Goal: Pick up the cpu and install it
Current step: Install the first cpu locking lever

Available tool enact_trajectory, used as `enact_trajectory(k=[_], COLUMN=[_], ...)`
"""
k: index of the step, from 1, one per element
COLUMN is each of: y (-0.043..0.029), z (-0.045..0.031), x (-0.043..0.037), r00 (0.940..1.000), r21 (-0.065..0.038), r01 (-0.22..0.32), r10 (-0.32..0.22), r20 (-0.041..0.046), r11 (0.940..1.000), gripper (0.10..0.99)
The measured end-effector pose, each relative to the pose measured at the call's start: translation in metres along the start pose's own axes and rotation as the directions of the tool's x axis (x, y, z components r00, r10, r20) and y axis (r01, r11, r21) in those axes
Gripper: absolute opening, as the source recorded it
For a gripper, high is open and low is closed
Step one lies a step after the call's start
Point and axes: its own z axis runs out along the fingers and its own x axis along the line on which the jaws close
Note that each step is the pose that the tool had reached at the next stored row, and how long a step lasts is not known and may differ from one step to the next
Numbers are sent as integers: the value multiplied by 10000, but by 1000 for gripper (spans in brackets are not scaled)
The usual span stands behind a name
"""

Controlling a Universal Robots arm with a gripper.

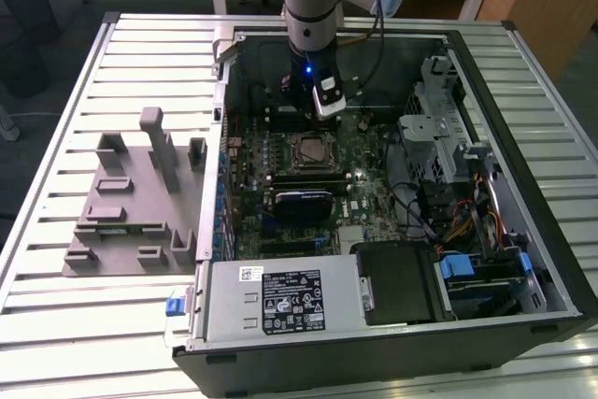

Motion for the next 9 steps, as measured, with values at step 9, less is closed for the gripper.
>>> enact_trajectory(k=[9], y=[-20], z=[16], x=[57], r00=[9995], r21=[-88], r01=[20], r10=[-17], r20=[306], r11=[10000], gripper=[106])
